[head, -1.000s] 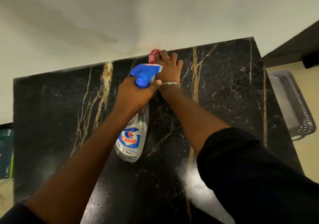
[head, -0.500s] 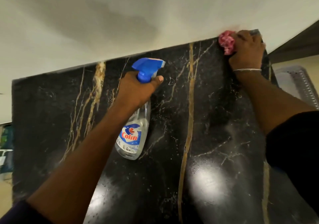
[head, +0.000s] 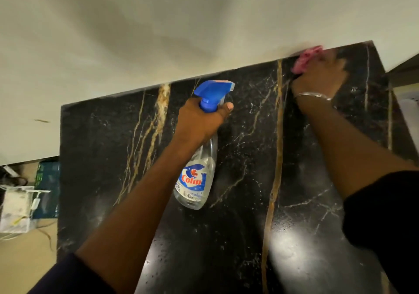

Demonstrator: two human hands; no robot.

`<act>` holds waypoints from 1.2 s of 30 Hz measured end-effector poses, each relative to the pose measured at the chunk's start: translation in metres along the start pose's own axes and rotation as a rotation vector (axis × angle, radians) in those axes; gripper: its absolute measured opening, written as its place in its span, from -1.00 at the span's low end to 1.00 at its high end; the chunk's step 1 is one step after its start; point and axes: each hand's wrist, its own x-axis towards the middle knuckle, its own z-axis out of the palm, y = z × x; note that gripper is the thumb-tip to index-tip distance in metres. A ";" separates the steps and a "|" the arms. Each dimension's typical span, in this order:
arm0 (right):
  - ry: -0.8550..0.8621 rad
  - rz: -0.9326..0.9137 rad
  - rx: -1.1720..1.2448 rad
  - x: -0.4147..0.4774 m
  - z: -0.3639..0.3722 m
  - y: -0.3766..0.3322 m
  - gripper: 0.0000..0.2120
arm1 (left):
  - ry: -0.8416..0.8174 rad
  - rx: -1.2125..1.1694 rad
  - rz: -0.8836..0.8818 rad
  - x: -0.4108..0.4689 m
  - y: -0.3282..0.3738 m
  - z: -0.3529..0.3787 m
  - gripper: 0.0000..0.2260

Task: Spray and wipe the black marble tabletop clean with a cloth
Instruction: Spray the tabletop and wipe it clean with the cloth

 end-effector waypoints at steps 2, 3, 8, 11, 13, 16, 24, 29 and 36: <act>-0.013 -0.114 0.039 -0.031 0.000 -0.042 -0.44 | 0.003 -0.006 -0.008 0.000 -0.006 -0.012 -0.77; -0.023 -0.166 0.069 -0.046 0.001 -0.064 -0.47 | 0.001 -0.012 -0.012 -0.001 -0.009 -0.020 -0.78; -0.014 -0.415 0.200 -0.120 0.009 -0.176 -0.66 | -0.021 0.027 0.028 -0.003 -0.029 -0.067 -0.82; -0.052 -0.561 0.271 -0.159 0.008 -0.243 -0.71 | -0.001 0.047 0.029 0.001 -0.049 -0.101 -0.79; -0.066 -0.616 0.299 -0.172 0.009 -0.265 -0.70 | -0.008 0.076 0.027 0.002 -0.062 -0.121 -0.79; -0.014 -0.679 0.217 -0.166 0.015 -0.255 -0.61 | -0.009 0.109 0.051 0.003 -0.079 -0.147 -0.84; 0.052 -0.217 -0.072 -0.094 0.006 -0.126 -0.49 | 0.024 0.016 0.112 -0.001 -0.101 -0.176 -0.86; -0.042 0.029 -0.076 -0.080 0.001 -0.126 -0.27 | 0.052 -0.065 0.096 -0.006 -0.122 -0.202 -0.87; 0.008 -0.040 0.029 -0.164 0.015 -0.278 -0.36 | 0.169 0.017 0.068 -0.003 -0.175 -0.283 -0.83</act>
